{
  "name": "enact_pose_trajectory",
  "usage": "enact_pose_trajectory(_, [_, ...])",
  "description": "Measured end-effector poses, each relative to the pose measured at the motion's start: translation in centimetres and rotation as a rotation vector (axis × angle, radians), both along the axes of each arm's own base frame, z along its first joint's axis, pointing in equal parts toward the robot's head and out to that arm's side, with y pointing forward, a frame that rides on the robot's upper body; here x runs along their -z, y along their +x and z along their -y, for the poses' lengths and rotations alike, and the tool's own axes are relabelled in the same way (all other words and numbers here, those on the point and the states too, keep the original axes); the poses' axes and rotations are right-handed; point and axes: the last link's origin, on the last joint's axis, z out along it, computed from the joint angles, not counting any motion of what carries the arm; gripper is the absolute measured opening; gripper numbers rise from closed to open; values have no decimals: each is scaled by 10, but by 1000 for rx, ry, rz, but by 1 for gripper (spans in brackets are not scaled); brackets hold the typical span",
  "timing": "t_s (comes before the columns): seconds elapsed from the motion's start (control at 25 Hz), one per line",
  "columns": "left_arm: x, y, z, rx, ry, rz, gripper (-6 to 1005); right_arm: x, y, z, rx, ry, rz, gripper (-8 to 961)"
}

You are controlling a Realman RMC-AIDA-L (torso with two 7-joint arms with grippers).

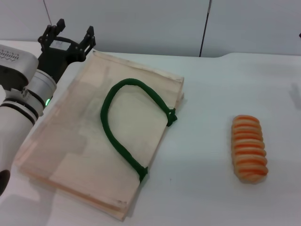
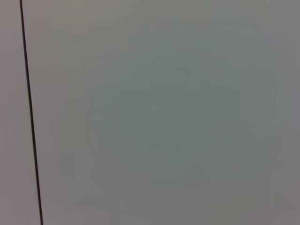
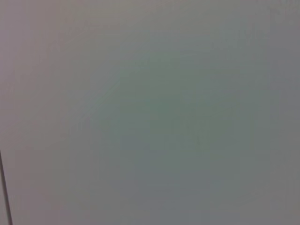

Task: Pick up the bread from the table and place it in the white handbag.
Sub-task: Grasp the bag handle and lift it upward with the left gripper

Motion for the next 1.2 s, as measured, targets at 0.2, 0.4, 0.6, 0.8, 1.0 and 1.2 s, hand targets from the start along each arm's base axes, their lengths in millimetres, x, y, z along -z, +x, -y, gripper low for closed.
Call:
enact_pose_trajectory(0.2, [0,0,0,0,0,3,800,0,0,0,0,0,0,891])
enact_pose_trajectory(0.4, [0,1,0,0,1,5,799,0,0,0,0,0,0,891])
enact_pose_trajectory(0.6, [-1,1,-1,-2,2,14,799,0,0,0,0,-1,-1,892])
enact_pose_trajectory(0.8, [0,8,-4,13,-37,114,798,-1,4,2,9,0,-30,892])
enact_pose_trajectory(1.0, [-4,15,-10,54,-158,239,797,-3,10,4,21,-5,-68,892])
enact_pose_trajectory(1.2, [-28,16,-17,78,-346,418,796,-4,8,3,-6,-36,-94,892])
